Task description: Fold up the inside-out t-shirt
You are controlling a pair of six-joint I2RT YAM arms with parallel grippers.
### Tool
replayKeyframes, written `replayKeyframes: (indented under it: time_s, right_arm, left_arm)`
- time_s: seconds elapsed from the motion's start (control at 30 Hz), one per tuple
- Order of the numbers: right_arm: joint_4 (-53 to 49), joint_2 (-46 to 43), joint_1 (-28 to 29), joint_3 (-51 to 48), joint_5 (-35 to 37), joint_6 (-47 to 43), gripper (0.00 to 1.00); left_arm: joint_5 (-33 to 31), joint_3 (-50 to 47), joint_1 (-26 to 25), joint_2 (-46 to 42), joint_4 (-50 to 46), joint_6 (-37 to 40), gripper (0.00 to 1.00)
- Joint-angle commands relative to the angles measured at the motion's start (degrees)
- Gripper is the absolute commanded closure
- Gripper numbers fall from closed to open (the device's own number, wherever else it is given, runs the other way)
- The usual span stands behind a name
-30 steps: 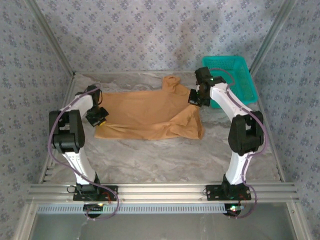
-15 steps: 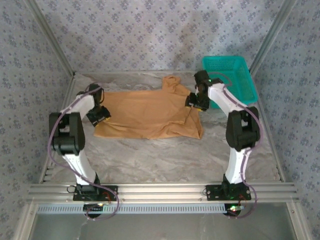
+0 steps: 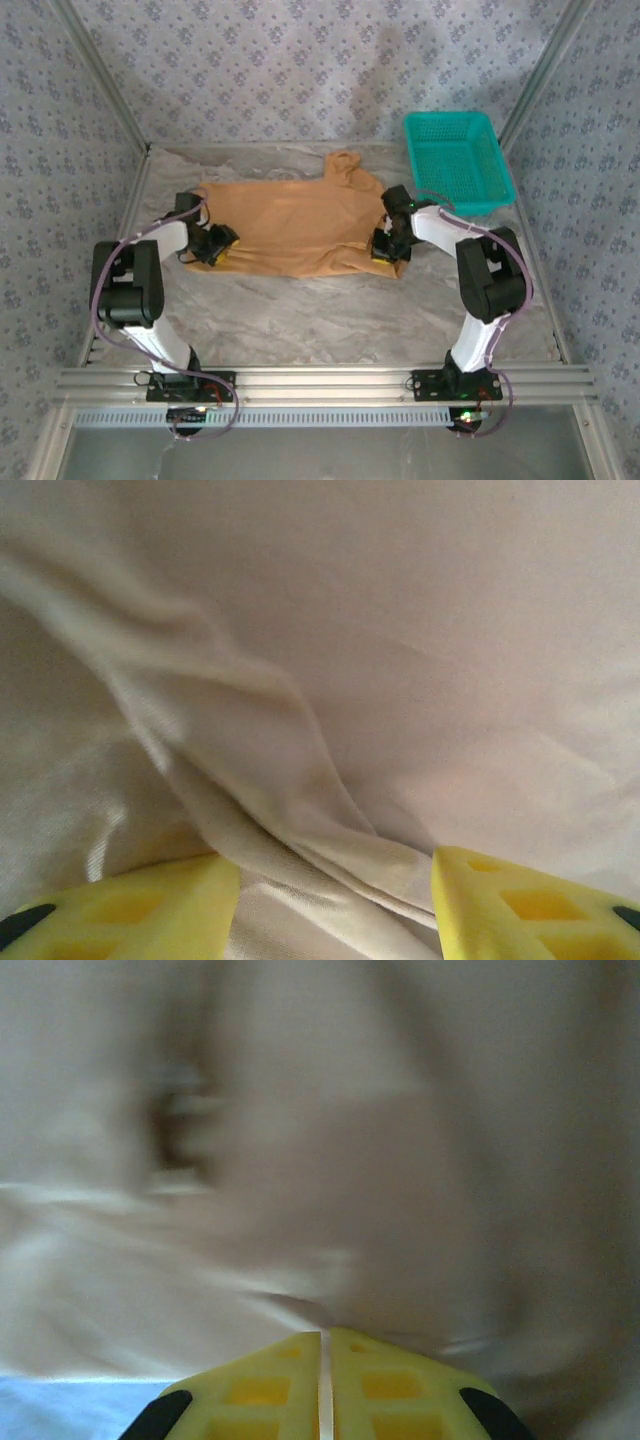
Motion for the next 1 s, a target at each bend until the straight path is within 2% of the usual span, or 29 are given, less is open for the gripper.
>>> replayKeyframes:
  time_s: [0.0, 0.13, 0.3, 0.5, 0.57, 0.6, 0.7, 0.73, 0.97]
  right_arm:
    - [-0.2, -0.9, -1.4, -4.7, 1.8, 1.5, 0.89]
    - [-1.6, -3.1, -0.2, -9.7, 3.5, 1.9, 0.90]
    - [-4.1, -9.9, 1.7, -16.6, 8.0, 3.5, 0.92]
    - [-9.3, -18.4, 4.6, -15.4, 13.3, 4.0, 0.91]
    - [-10.4, -19.0, 6.5, -12.2, 13.8, 4.2, 0.87]
    - [-10.6, -18.9, 7.5, -10.2, 13.7, 4.3, 0.81]
    - [-8.9, -18.4, 10.0, -7.1, 12.9, 5.7, 0.54]
    - [-8.0, -17.7, 10.3, -6.5, 12.3, 6.2, 0.49]
    - [-3.7, -9.0, 10.8, -1.8, 7.2, 7.1, 0.49]
  left_arm:
    - [0.0, -5.8, 5.0, 1.5, -0.3, 0.2, 0.45]
    - [-0.5, -8.6, 5.5, -0.6, -2.0, 1.3, 0.45]
    - [-2.3, -10.6, 2.8, -6.6, -7.5, 3.2, 0.45]
    - [-4.1, -7.3, -1.0, -13.7, -14.8, 4.4, 0.45]
    - [-3.8, -5.2, -2.5, -14.6, -16.1, 4.1, 0.44]
    - [-3.6, -4.2, -3.2, -14.9, -16.8, 4.0, 0.44]
    - [-3.8, -2.5, -4.7, -15.8, -17.9, 3.9, 0.44]
    - [-4.0, -2.5, -4.7, -16.1, -17.9, 3.8, 0.44]
    - [-4.0, -3.8, -4.8, -16.5, -17.6, 3.5, 0.46]
